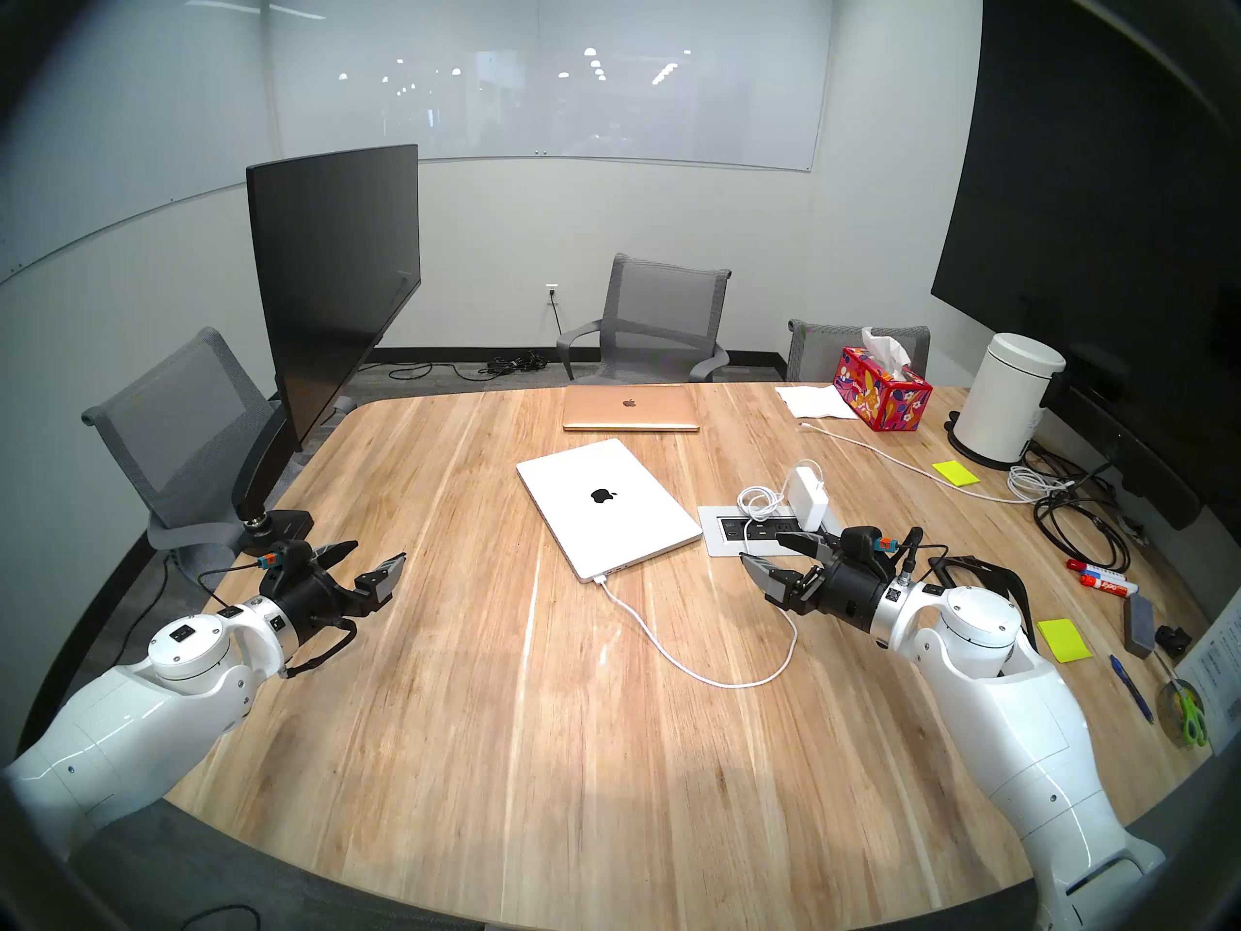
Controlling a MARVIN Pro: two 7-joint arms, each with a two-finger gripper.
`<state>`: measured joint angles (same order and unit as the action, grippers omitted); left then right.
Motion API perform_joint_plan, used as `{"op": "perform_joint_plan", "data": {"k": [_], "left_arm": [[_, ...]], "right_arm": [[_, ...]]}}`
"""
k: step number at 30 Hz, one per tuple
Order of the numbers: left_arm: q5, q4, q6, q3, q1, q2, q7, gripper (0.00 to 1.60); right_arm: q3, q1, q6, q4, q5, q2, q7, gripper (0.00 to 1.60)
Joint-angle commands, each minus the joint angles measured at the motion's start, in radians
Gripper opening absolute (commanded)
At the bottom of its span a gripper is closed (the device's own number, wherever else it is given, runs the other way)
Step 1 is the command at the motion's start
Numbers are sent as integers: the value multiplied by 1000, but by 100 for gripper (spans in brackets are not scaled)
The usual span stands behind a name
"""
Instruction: Unplug the charging cable from the port of the MacBook and lay it on the desk
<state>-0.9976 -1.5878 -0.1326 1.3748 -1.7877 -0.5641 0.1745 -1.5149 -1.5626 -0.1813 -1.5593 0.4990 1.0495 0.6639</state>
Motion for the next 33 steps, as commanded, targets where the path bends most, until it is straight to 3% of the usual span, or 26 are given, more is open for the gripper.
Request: {"op": "perform_joint_plan", "data": {"k": [1, 6, 17, 33], "left_arm": [[-12, -2, 1, 9, 4, 10, 18, 160], [-46, 1, 3, 14, 1, 23, 82, 160], [-75, -35, 46, -1, 16, 20, 117, 160], [-72, -122, 89, -21, 6, 16, 99, 160]], "right_arm": [[-3, 8, -1, -13, 1, -1, -1, 160], [-4, 8, -1, -13, 1, 0, 0, 160], [-4, 8, -1, -13, 0, 0, 1, 160], [-5, 8, -1, -13, -1, 1, 1, 160]]}}
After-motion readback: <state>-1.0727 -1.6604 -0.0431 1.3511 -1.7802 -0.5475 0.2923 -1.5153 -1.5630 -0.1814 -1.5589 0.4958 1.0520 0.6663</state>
